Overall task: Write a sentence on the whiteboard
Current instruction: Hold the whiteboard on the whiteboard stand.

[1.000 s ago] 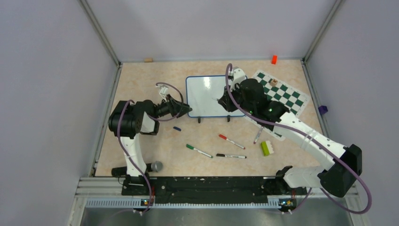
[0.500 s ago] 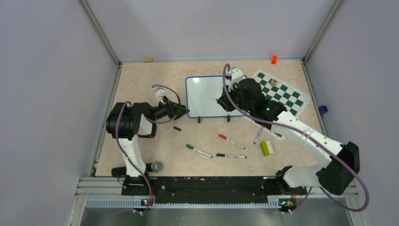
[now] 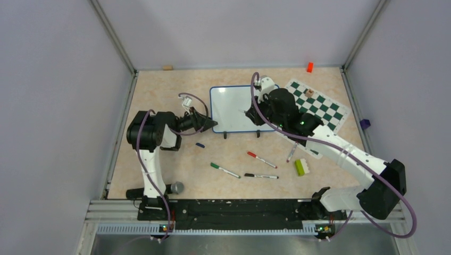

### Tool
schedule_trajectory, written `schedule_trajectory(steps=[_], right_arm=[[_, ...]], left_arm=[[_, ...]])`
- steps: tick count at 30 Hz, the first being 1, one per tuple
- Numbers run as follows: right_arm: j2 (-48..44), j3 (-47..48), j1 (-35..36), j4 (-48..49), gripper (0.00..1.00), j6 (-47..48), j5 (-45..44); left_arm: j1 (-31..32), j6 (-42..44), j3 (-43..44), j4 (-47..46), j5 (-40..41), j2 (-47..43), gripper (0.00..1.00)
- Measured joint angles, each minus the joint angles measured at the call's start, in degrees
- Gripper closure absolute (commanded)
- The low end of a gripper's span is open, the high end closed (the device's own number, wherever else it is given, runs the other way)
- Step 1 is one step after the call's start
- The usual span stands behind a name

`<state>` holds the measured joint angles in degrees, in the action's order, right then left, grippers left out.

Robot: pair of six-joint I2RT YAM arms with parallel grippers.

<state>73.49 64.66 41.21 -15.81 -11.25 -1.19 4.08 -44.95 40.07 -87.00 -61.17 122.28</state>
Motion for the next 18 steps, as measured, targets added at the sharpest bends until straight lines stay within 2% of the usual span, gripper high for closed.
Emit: schedule_trajectory(steps=[1, 4, 8, 11, 14, 18], right_arm=[[0.00, 0.00, 0.00, 0.02, 1.00, 0.15, -0.13], [0.00, 0.00, 0.00, 0.00, 1.00, 0.24, -0.48], [-0.07, -0.02, 0.00, 0.00, 1.00, 0.28, -0.70], [-0.24, -0.04, 0.00, 0.00, 1.00, 0.28, -0.74], [-0.39, -0.07, 0.00, 0.02, 1.00, 0.26, -0.81], [-0.39, -0.07, 0.00, 0.02, 1.00, 0.28, -0.90]], left_arm=[[0.33, -0.11, 0.31, 0.04, -0.20, 0.28, 0.58], [0.96, 0.00, 0.63, 0.00, -1.03, 0.94, 0.62], [0.94, 0.07, 0.72, 0.04, -1.62, 1.14, 0.74], [0.94, 0.04, 0.90, 0.04, -2.03, 1.16, 0.76], [0.94, 0.07, 1.05, 0.00, -2.49, 1.40, 0.87], [0.94, 0.04, 1.38, -0.07, -3.74, 1.84, 0.91]])
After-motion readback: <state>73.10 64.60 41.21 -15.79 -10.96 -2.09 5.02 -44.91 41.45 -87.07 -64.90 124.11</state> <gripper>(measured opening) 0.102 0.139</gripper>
